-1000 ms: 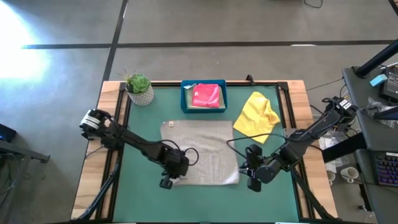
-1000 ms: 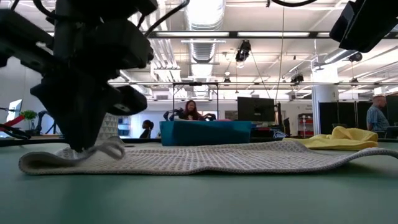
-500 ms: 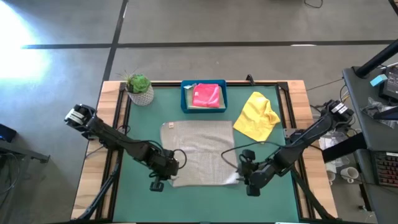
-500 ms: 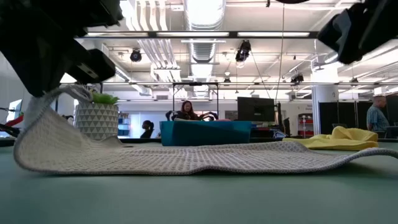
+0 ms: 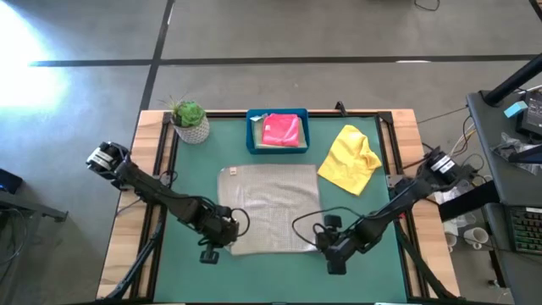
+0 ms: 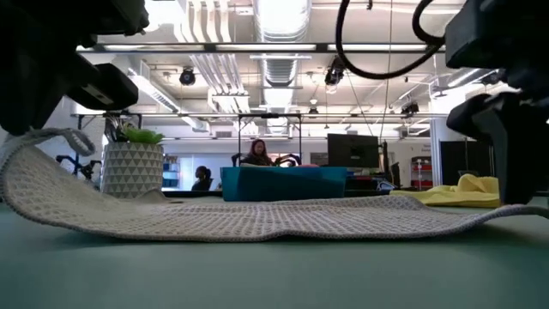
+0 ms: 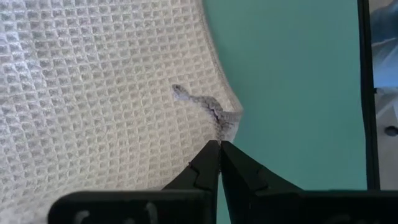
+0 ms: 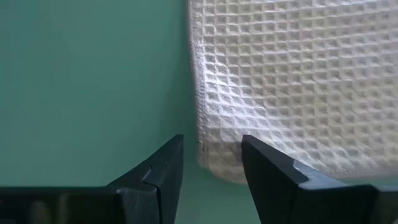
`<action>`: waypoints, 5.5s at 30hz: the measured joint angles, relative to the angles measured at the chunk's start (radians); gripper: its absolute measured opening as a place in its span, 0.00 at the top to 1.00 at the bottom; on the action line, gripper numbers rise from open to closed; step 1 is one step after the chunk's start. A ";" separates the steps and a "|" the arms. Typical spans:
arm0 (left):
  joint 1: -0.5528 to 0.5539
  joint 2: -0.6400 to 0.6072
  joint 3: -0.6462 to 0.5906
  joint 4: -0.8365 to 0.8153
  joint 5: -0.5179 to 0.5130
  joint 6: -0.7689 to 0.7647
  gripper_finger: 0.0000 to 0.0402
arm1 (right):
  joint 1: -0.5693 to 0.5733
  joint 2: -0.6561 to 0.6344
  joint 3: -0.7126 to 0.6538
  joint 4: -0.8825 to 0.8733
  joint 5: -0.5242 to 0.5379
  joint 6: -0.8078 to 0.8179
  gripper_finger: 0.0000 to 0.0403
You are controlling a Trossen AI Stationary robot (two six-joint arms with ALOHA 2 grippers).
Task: Fold microfiber towels
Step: Fold the gray microfiber towel
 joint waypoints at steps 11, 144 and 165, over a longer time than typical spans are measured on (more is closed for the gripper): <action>-0.002 0.000 -0.001 -0.009 0.000 -0.029 1.00 | -0.002 0.055 0.003 0.013 0.002 0.071 0.73; 0.112 -0.020 -0.281 0.150 -0.242 -0.705 0.62 | -0.286 -0.072 0.288 -0.498 -0.145 0.149 0.71; 0.499 -0.017 -0.312 -0.015 -0.406 -0.333 0.62 | -0.286 -0.072 0.287 -0.494 -0.145 0.176 0.71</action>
